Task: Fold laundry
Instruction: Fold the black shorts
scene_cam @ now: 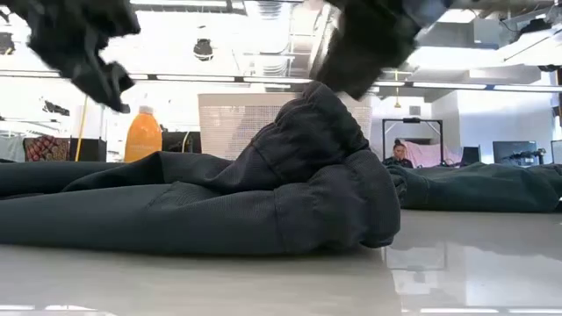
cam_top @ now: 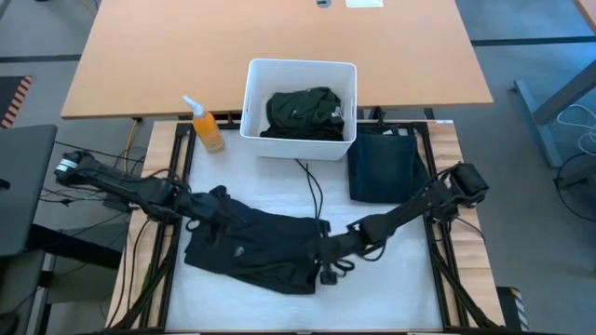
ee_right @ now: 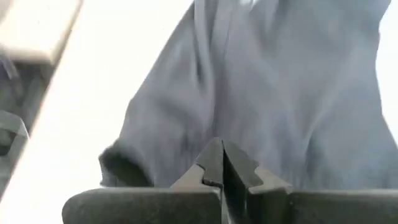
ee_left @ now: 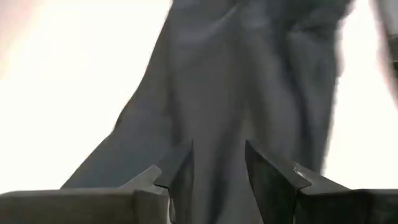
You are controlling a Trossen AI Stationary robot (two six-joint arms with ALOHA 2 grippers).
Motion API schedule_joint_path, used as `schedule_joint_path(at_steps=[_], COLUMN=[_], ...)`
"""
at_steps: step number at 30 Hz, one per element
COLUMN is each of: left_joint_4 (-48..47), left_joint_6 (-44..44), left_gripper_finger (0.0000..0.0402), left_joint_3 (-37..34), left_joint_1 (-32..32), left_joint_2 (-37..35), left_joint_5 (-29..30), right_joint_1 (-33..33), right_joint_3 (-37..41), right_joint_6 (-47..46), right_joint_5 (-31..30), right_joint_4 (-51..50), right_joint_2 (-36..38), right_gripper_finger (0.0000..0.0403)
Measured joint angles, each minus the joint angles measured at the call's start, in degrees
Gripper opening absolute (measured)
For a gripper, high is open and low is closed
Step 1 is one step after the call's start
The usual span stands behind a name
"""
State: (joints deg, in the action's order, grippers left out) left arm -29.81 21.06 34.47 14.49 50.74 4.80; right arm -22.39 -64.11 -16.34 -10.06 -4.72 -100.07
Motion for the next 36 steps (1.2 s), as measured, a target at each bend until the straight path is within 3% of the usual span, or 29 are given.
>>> schedule_joint_path(at_steps=[3,7,12,16,21,28,31,36], left_joint_4=[-1.1,1.2,3.9,6.6,5.8,5.8,5.8,6.1], left_joint_6=[0.7,2.1,2.6,1.5,1.1,2.1,2.1,1.7], left_gripper_finger=[0.0112,0.0078,0.0029,0.0005,0.0001,0.0000,0.0000,0.0000], left_joint_3=[-3.5,-9.0,-10.6,-10.4,-10.1,-10.2,-10.2,-10.1], left_joint_1=[-3.2,-7.3,-11.0,-12.7,-15.0,-17.3,-17.5,-17.6], left_joint_2=[0.9,5.7,13.1,17.2,19.4,19.4,19.4,19.2], left_joint_5=[-0.7,-1.7,-1.0,-1.2,-2.1,-1.6,-1.5,-2.0], right_joint_1=[0.0,-0.2,0.8,1.1,-0.9,-4.7,-5.9,-5.9], right_joint_3=[1.0,-3.6,-11.8,-17.8,-18.8,-18.3,-16.3,-9.9], right_joint_6=[1.1,2.7,2.5,2.4,2.4,1.5,-0.1,-3.5], right_joint_5=[-0.5,-0.3,0.2,4.1,5.3,4.9,1.6,-4.5], right_joint_4=[12.5,15.2,11.2,-3.5,-18.0,-30.1,-29.9,-15.6], right_joint_2=[-1.1,-8.8,-18.5,-21.2,-18.7,-11.3,-6.9,-2.1], right_gripper_finger=[0.0019,0.0019,0.0019,0.0019,0.0019,0.0020,0.0020,0.0020])
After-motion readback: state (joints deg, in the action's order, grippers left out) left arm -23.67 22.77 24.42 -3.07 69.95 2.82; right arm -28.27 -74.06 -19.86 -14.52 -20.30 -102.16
